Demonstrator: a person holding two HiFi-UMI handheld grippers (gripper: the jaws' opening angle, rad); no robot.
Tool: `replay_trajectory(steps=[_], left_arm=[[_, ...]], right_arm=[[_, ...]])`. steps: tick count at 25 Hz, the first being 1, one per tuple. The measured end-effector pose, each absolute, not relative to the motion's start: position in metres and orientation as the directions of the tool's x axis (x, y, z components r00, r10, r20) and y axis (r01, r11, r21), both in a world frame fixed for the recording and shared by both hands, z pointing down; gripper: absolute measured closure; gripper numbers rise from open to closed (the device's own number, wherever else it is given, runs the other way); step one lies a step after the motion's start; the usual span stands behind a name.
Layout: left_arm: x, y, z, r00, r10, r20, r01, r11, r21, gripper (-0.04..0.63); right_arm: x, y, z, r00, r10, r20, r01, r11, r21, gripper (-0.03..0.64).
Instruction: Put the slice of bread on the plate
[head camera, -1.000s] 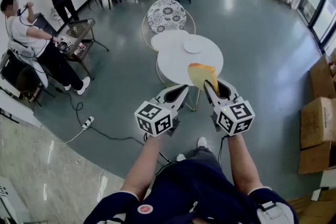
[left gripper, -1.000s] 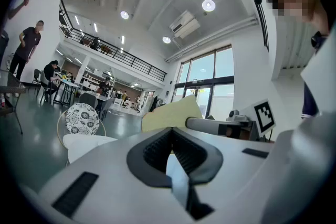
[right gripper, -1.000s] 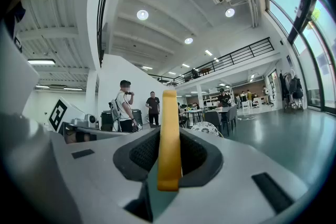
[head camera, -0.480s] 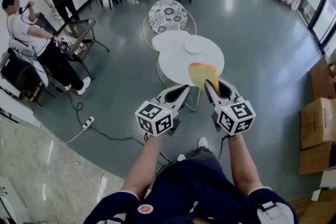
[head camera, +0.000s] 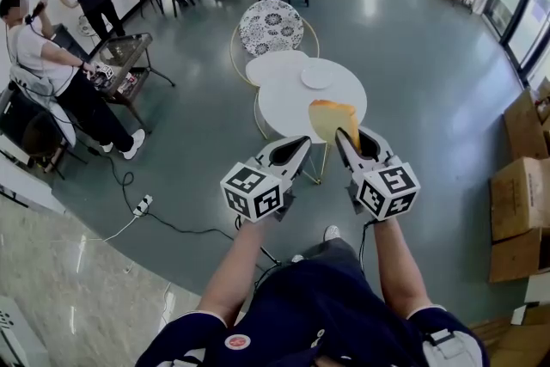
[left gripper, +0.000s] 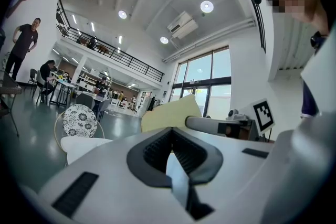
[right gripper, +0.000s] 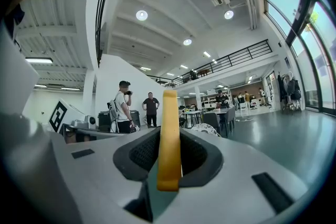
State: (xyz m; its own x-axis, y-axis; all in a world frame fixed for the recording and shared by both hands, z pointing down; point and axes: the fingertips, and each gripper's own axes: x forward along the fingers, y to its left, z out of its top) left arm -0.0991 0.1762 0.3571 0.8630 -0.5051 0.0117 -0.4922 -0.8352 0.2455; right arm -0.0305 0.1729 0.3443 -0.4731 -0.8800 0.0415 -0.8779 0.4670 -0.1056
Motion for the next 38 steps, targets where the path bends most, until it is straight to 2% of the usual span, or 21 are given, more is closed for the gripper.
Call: replay_trajectory(steps=[15, 28, 38], left_arm=[[-0.082, 0.089, 0.364, 0.857, -0.515, 0.015, -0.503, -0.830, 0.240, 0.591], [-0.019, -0.041, 0.386, 0.847, -0.530, 0.047, -0.524, -0.815, 0.247, 0.591], [0.025, -0.134, 0.380, 0.810, -0.585, 0.042, -0.576, -0.779, 0.249, 0.591]], right_arm=[[-0.011, 0.085, 0.353, -0.476, -0.878, 0.040, -0.876, 0.470, -0.106, 0.528], [0.057, -0.044, 0.370, -0.494, -0.868, 0.045, -0.865, 0.486, -0.125, 0.528], [0.100, -0.138, 0.367, -0.546, -0.836, 0.041, -0.832, 0.537, -0.141, 0.528]])
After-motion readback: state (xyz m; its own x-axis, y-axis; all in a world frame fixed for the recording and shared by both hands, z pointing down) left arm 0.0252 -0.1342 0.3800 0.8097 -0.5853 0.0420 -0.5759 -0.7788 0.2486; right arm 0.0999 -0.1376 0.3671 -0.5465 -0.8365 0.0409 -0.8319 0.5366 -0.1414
